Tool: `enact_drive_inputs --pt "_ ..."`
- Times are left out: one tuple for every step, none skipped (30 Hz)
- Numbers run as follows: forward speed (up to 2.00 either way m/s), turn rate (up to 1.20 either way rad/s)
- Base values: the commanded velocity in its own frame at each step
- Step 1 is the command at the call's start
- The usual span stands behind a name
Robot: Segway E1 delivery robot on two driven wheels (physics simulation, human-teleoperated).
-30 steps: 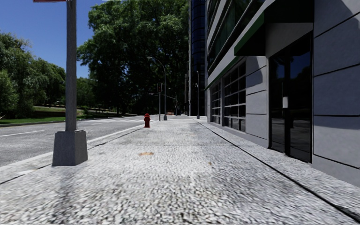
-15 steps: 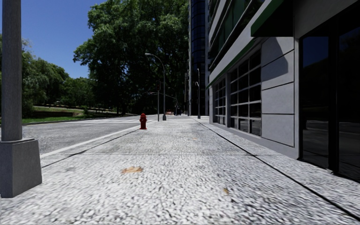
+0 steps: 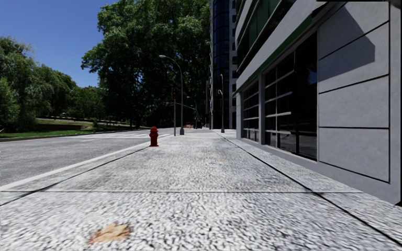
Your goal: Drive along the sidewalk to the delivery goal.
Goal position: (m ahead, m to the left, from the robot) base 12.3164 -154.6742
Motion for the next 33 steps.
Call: enact_drive_inputs --pt "2.00 -0.26" --pt "2.00 0.00" --pt "2.00 0.00" --pt "2.00 0.00" --pt "2.00 0.00" --pt "2.00 0.00" --pt "2.00 0.00" --pt "2.00 0.00" --pt "2.00 0.00" --pt "2.00 0.00" --pt "2.00 0.00" --pt "2.00 0.00" --pt "2.00 0.00" --pt "2.00 0.00" --pt "2.00 0.00" --pt "2.00 0.00" --pt "2.00 0.00" --pt "2.00 0.00" --pt "2.00 0.00" --pt "2.00 0.00" --pt "2.00 0.00" --pt "2.00 0.00" --pt "2.00 0.00" --pt "2.00 0.00" --pt "2.00 0.00" --pt "2.00 0.00" --pt "2.00 0.00" --pt "2.00 0.00" --pt "2.00 0.00" --pt "2.00 0.00" --pt "2.00 0.00" --pt "2.00 0.00" --pt "2.00 0.00"
